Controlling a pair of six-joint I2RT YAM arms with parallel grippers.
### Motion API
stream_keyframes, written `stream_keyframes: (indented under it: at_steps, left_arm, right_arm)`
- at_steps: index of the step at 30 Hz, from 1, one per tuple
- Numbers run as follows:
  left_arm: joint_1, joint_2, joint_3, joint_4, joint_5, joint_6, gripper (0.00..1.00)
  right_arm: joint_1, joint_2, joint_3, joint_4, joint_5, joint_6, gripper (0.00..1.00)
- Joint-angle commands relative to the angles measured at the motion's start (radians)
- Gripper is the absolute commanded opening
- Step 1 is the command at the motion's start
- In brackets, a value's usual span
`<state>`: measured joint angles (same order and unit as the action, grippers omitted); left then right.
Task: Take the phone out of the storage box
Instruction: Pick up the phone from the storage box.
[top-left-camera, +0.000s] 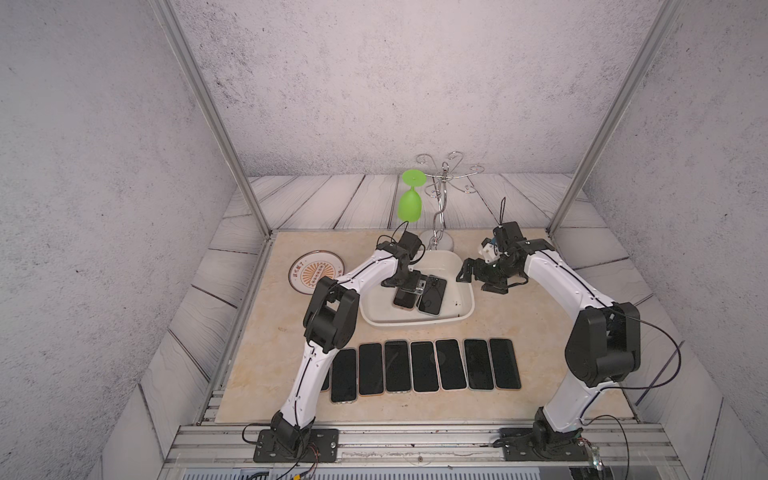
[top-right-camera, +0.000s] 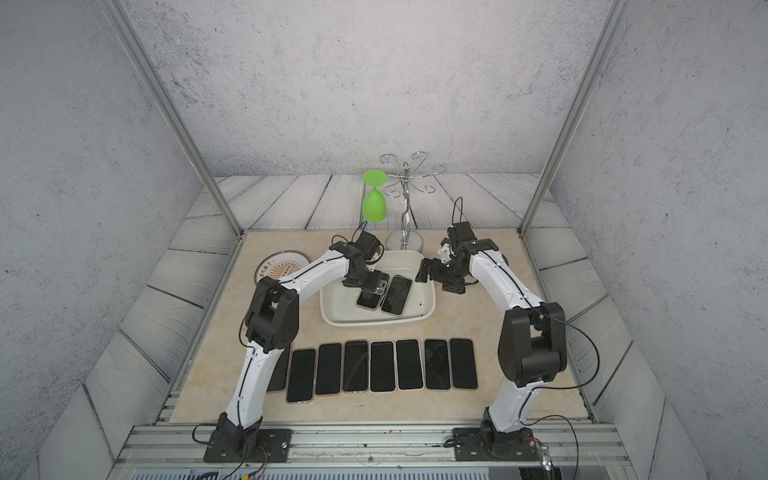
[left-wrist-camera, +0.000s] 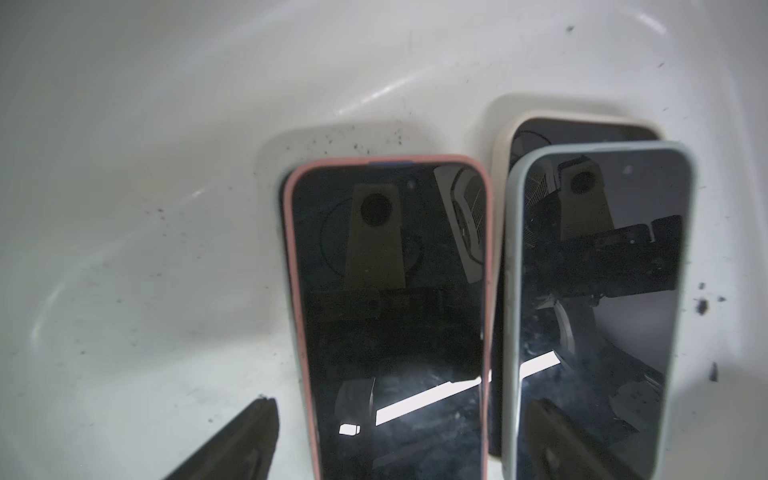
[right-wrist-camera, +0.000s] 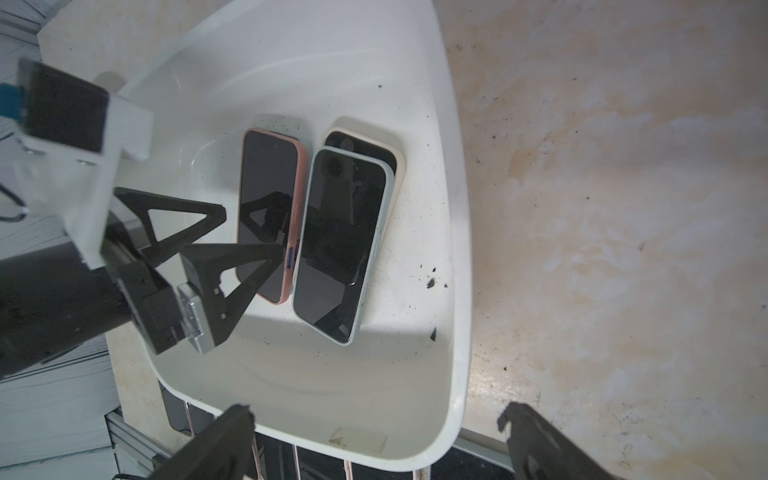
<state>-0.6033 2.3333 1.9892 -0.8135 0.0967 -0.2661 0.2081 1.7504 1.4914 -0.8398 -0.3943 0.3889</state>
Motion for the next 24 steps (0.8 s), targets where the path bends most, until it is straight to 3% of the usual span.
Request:
stream_keyframes:
  at_steps: [1,6,15,20,24]
  left_arm:
    - [-0.008,0.037,0.025,-0.017,-0.027,0.001,0.98]
    - [-0.010,0.072,0.032,-0.034,-0.059,0.010,0.99]
    - [-0.009,-0.102,-0.069,0.076,-0.104,-0.006,0.69]
    - [-0.008,-0.179,-0.101,0.114,-0.081,-0.005,0.76]
    - [-0.003,-0.185,-0.098,0.099,-0.077,-0.011,0.76]
  right_arm:
    - [0.001,0.008,-0.011,-0.007,-0.021,-0.025,0.99]
    - [0.002,0.010,-0.014,-0.007,-0.024,-0.033,0.99]
    - [0.001,0.016,-0.023,-0.006,-0.036,-0.035,0.99]
    - [0.001,0.021,-0.025,-0.005,-0.052,-0.037,0.99]
    - [0.001,0.027,-0.029,-0.004,-0.067,-0.035,0.99]
